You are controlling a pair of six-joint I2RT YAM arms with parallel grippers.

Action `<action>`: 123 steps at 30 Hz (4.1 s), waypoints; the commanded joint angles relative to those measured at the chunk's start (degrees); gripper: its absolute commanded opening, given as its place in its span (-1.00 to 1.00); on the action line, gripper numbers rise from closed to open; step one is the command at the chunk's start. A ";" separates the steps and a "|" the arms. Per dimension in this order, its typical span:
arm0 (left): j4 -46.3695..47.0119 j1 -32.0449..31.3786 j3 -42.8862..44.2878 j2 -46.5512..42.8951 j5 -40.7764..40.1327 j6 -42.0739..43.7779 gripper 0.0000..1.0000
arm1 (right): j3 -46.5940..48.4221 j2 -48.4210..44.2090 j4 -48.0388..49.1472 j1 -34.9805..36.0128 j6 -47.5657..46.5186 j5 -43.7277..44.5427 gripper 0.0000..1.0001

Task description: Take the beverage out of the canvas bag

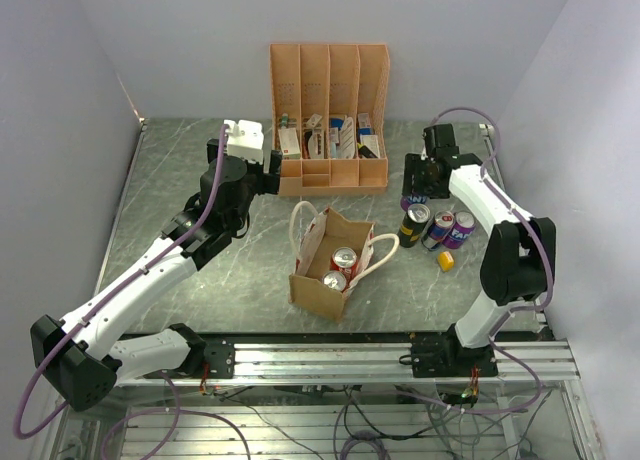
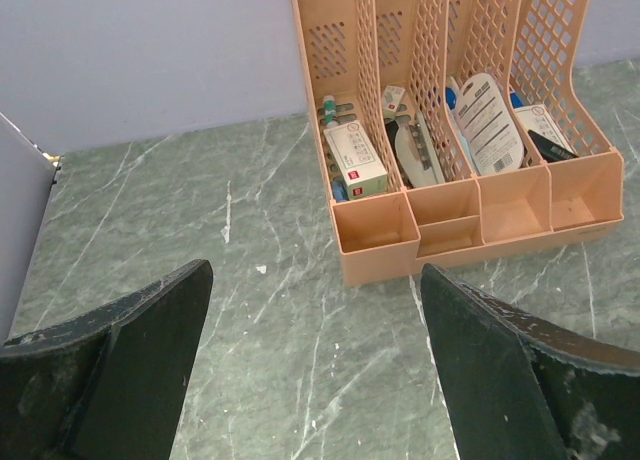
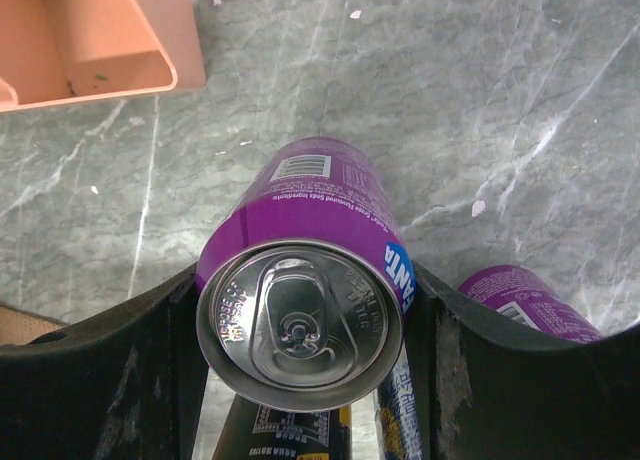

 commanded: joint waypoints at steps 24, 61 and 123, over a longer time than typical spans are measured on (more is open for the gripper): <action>0.69 -0.29 2.61 -0.25 1.03 -1.03 0.91 | 2.68 5.79 -1.85 -0.35 -0.87 0.84 -0.65; 0.53 -0.29 2.71 0.28 1.28 -1.04 0.91 | -0.73 -24.22 4.52 11.23 -2.86 -9.78 0.99; 0.25 -0.30 2.88 0.45 2.07 -1.47 0.91 | -4.18 0.01 -15.54 47.64 14.19 13.61 0.71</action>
